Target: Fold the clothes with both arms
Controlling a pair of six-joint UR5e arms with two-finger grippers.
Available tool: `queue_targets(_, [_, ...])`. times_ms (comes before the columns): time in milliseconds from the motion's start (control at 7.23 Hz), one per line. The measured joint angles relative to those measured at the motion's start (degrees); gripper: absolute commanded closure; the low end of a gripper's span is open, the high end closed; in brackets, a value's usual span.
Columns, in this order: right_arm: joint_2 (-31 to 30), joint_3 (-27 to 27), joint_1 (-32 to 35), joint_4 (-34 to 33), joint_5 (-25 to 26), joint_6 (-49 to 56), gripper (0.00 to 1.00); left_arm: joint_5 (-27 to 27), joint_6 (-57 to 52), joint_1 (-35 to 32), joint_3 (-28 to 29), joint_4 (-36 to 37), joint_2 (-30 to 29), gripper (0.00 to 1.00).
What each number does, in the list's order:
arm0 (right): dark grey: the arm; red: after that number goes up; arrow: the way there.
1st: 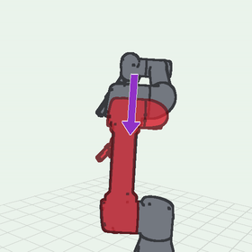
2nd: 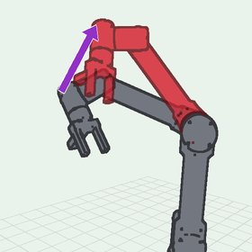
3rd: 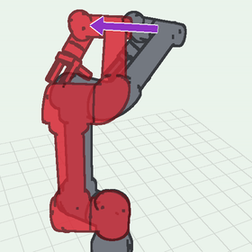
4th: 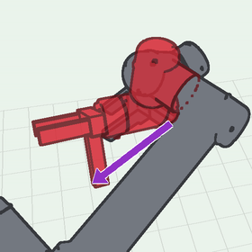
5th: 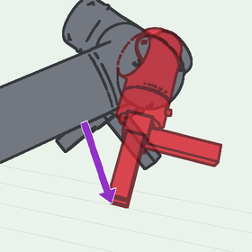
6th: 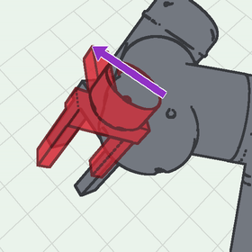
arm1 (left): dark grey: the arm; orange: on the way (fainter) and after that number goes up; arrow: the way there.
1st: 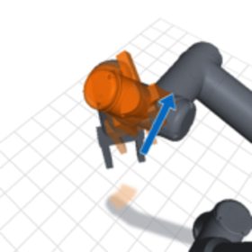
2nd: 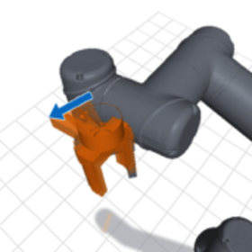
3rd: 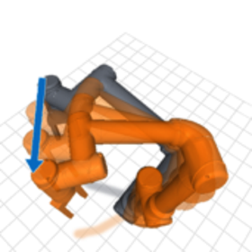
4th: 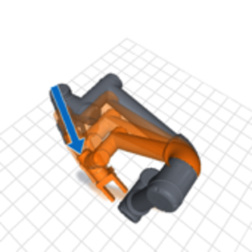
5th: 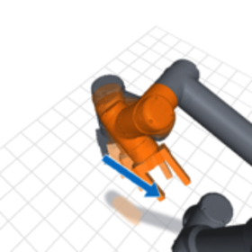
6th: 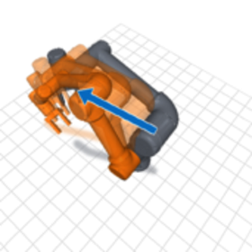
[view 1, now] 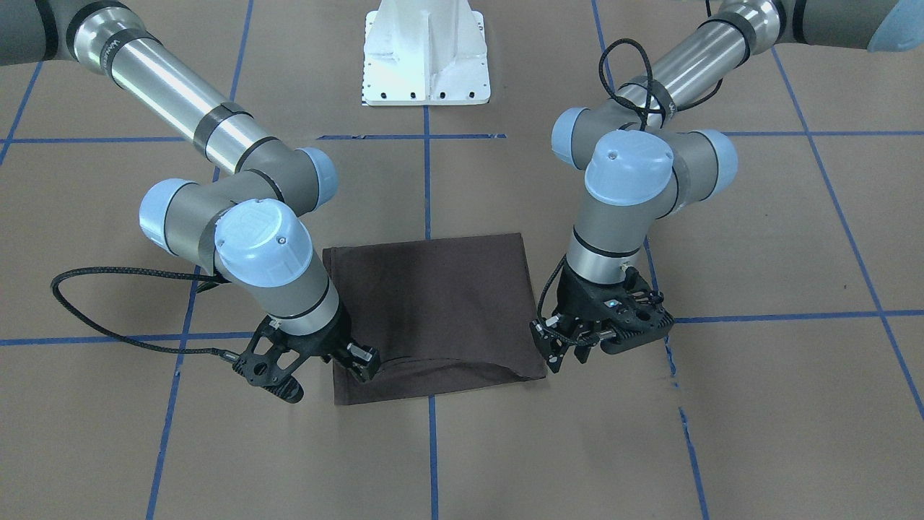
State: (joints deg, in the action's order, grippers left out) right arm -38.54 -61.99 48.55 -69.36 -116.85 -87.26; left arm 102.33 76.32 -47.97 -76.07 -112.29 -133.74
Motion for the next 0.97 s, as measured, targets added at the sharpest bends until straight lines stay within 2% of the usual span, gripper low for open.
queue_targets(277, [-1.3, -0.4, 3.5, -0.5, -2.8, 5.1, 0.00, 3.2, -3.9, -1.4, -1.5, 0.1, 1.4, 0.00])
queue_targets(415, [-4.0, -2.2, 5.6, -1.5, -3.8, 10.1, 0.00, 4.8, -8.1, -2.1, -5.6, 0.3, 4.7, 0.00])
queue_targets(692, [-13.3, -8.9, 11.4, -6.4, -4.4, 29.3, 0.00, 8.3, -18.9, -5.7, -17.0, 0.7, 15.0, 0.00])
queue_targets(968, [-25.7, -15.5, 19.9, -8.6, -8.5, 49.6, 0.00, 11.1, -32.5, -10.4, -26.2, 0.9, 27.7, 0.00])
